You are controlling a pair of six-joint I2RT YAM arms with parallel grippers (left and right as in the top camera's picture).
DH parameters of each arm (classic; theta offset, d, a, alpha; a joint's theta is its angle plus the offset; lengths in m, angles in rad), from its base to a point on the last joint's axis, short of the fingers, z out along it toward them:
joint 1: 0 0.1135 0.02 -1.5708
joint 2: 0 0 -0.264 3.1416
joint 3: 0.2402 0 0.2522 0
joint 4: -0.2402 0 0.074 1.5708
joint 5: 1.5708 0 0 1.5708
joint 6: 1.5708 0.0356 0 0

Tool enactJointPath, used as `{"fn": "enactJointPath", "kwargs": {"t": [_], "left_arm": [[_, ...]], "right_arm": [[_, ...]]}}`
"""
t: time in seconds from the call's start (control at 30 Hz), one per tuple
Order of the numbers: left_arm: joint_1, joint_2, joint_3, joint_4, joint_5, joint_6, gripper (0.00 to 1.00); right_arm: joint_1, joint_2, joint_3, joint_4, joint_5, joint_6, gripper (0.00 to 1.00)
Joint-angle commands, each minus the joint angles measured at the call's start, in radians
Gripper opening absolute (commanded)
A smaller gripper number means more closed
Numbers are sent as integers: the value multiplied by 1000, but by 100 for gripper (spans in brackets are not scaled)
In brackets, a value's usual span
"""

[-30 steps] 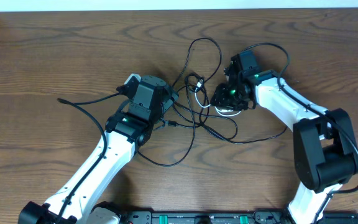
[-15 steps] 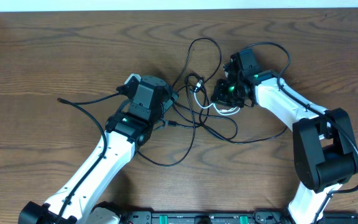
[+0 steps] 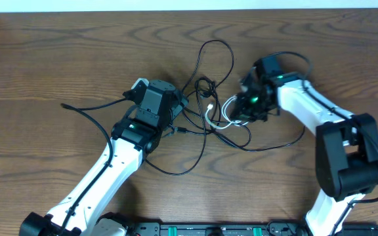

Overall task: Untangle cables
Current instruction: 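Grasp the white cable loops with the right gripper near the bundle, then lift the white cable away up-right with the right gripper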

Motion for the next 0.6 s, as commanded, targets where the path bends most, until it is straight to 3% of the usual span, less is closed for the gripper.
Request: {"fn": "enactJointPath", "kwargs": {"t": [0.0, 0.1, 0.17, 0.4, 0.57], "left_arm": [[2, 1, 2, -8, -24, 7, 86], [2, 1, 2, -8, -24, 7, 86], [2, 1, 2, -8, -24, 7, 86], [2, 1, 2, -8, -24, 7, 86], [2, 1, 2, -8, -24, 7, 86]], "right_arm": [[-55, -37, 2, 26, 166, 51, 6], [-53, -34, 2, 33, 188, 50, 26], [-42, -34, 2, 36, 221, 43, 47], [7, -34, 0, 34, 441, 168, 72], [17, -34, 0, 47, 514, 308, 79]]}}
